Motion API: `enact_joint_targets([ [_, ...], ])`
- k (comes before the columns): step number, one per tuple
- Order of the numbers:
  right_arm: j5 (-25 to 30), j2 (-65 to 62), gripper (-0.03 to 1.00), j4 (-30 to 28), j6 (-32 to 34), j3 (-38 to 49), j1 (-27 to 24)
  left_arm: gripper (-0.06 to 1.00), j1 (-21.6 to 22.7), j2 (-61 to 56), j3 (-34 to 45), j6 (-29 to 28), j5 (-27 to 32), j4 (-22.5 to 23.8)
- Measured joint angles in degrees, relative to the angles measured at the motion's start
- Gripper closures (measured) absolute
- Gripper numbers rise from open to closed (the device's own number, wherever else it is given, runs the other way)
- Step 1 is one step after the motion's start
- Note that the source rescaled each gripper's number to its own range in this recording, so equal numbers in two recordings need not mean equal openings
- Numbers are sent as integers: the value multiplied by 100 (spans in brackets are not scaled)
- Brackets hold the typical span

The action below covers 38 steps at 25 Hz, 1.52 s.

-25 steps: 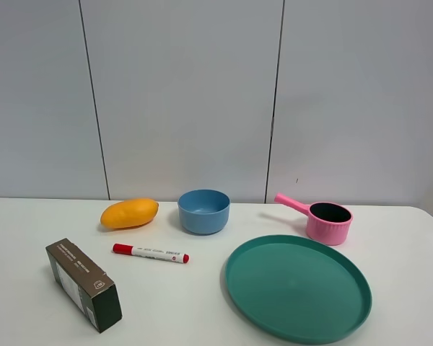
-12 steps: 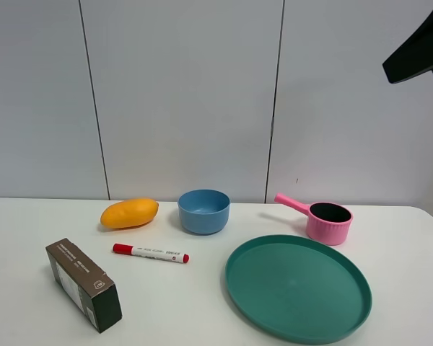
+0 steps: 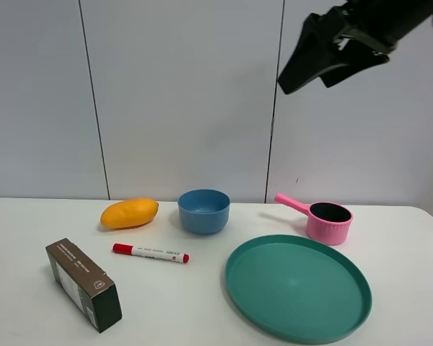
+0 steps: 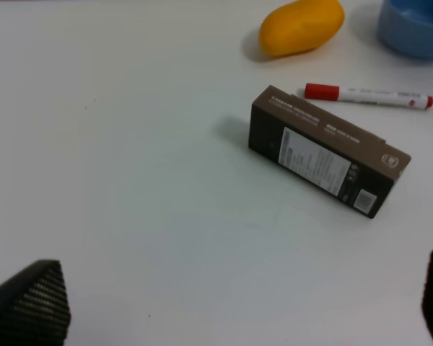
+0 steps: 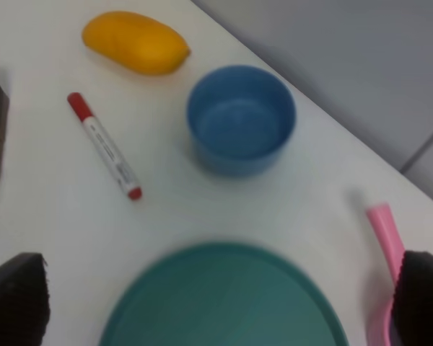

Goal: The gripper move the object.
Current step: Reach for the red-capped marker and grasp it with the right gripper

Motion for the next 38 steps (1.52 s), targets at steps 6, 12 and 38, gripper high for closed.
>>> enact_joint_targets([
  [6,501,1176,2,-678,600,-1637,732,-6,0,0,0,0,0,0],
  [12,1059,2127,5,-793,655,-2856,1369,-6,0,0,0,0,0,0],
  [38,372,4285,5,-1477,400,-3172,2200,-6,0,0,0,0,0,0],
])
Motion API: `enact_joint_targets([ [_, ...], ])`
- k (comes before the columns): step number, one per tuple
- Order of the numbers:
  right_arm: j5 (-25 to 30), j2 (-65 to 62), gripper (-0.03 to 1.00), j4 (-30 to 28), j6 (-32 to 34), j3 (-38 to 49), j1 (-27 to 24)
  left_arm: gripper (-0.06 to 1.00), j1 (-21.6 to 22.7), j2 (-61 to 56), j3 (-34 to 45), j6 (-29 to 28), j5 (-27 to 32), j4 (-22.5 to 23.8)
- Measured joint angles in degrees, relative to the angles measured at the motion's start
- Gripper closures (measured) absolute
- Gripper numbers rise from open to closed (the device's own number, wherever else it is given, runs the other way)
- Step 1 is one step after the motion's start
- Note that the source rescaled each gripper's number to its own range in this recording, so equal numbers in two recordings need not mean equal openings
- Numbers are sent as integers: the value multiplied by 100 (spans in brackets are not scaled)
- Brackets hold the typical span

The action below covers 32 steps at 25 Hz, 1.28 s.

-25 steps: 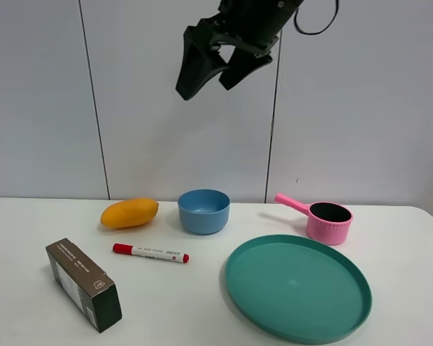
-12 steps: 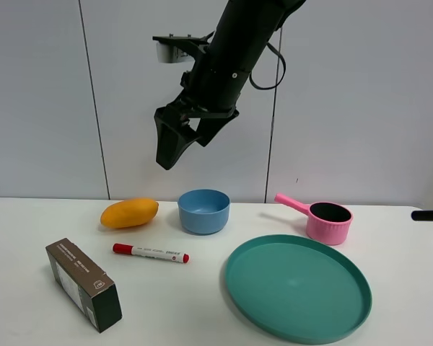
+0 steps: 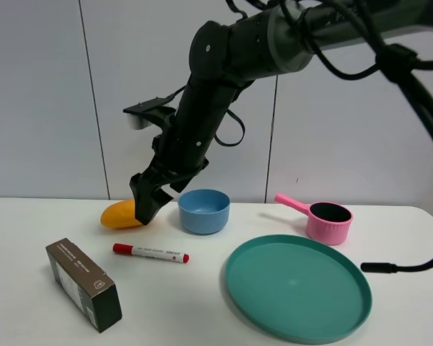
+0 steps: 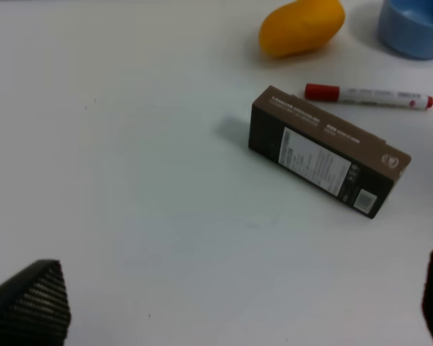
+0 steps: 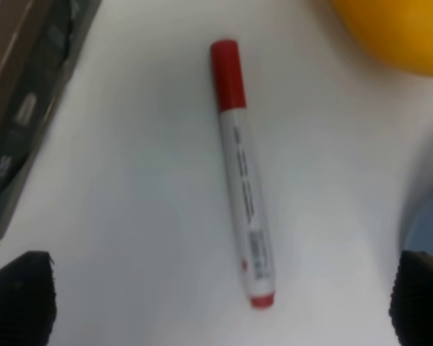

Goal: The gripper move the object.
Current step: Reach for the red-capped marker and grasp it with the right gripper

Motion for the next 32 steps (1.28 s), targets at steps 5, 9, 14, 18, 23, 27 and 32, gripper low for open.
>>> enact_joint_targets([
  [5,-449,194,6,-24,-4,0,20,-6,0,0,0,0,0,0],
  [9,-624,339,6,-24,-43,0,20,-6,0,0,0,0,0,0],
  [14,-909,616,6,-24,-153,0,20,-6,0,0,0,0,0,0],
  [18,-1157,750,6,-24,-202,0,20,-6,0,0,0,0,0,0],
  [23,-1439,901,6,-146,-208,0,20,-6,0,0,0,0,0,0],
  [27,-1561,906,6,-467,-143,0,20,-6,0,0,0,0,0,0],
  [32,-1646,906,6,-526,90,0,20,-6,0,0,0,0,0,0],
])
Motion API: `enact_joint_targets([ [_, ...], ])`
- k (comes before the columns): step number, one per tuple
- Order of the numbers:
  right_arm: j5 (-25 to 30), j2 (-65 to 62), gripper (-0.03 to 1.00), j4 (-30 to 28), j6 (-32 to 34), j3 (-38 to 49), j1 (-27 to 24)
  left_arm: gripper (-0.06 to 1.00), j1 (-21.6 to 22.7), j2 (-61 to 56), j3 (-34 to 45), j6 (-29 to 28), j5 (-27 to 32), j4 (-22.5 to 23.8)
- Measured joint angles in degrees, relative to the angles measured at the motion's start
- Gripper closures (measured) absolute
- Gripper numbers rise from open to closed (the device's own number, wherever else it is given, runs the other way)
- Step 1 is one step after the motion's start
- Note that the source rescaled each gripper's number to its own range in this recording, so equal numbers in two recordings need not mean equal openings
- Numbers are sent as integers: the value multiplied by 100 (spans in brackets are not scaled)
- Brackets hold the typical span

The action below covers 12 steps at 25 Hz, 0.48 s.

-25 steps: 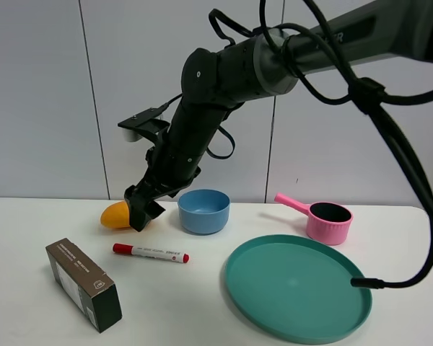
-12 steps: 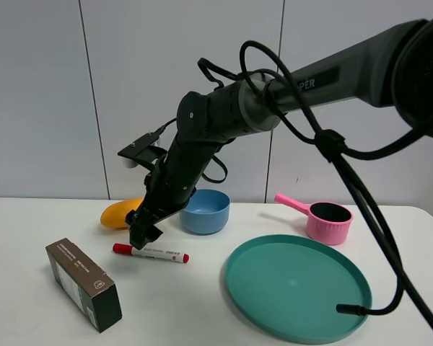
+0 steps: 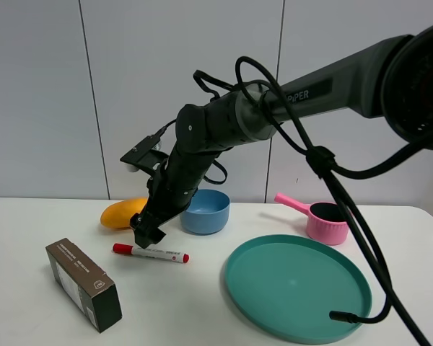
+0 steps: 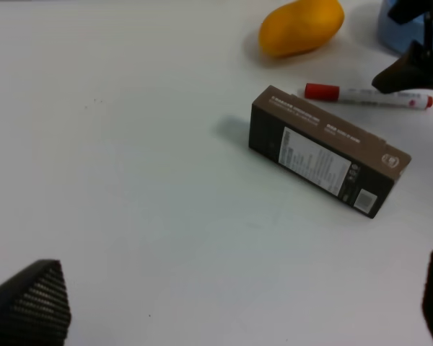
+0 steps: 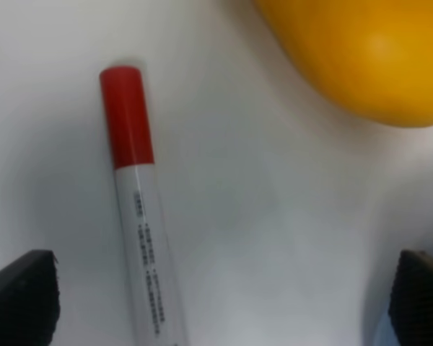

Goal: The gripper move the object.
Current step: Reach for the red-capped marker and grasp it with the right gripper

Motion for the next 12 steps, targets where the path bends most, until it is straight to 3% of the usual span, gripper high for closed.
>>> enact_joint_targets([
  [6,20,0,6,145,213,0,90,-6,0,0,0,0,0,0],
  [12,53,0,8,-538,1662,0,120,-6,0,0,0,0,0,0],
])
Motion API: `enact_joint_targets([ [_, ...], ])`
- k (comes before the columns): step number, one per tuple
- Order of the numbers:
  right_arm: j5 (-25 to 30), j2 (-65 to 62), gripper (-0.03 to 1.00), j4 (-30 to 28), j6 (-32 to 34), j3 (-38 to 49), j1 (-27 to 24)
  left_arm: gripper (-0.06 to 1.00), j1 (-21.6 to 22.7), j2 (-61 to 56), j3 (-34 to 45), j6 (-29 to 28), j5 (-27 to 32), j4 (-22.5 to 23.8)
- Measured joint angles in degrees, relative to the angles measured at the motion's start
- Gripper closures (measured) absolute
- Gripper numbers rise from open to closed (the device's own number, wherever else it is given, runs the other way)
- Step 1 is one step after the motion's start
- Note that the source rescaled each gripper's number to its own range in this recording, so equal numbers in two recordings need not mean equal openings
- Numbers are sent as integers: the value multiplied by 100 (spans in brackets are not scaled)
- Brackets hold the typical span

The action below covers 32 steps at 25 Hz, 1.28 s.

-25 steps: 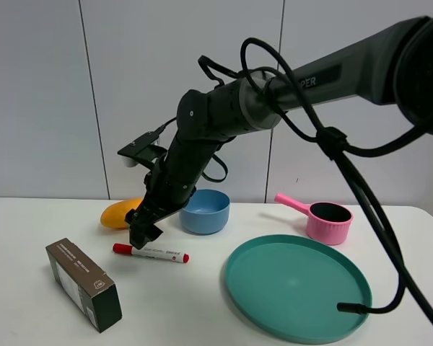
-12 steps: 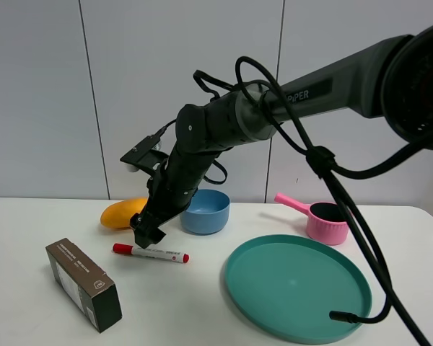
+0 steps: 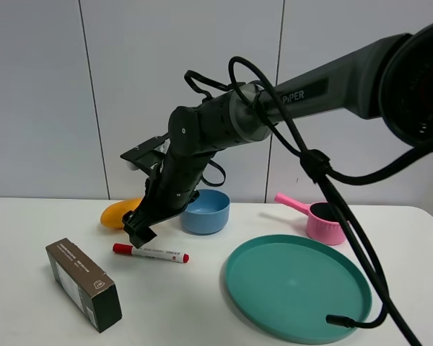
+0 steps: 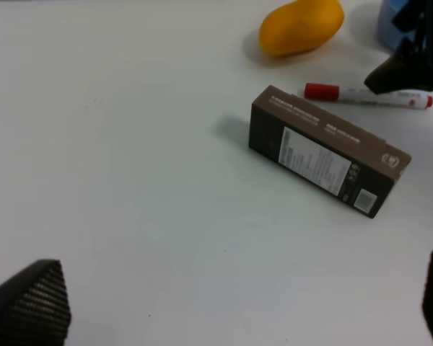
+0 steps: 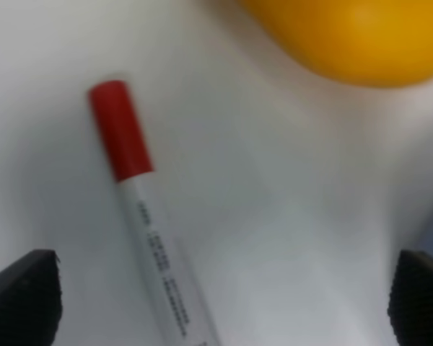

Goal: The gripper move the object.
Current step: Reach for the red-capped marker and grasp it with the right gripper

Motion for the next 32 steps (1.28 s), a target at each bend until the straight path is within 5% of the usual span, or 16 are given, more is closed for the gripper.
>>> enact_joint_targets([
  [15,183,0,20,-175,337,0,26,-6,0,0,0,0,0,0],
  [24,292,0,20,-360,-1483,0,31,-6,0,0,0,0,0,0],
  [32,248,88,20,39,-1662,0,37,-6,0,0,0,0,0,0],
])
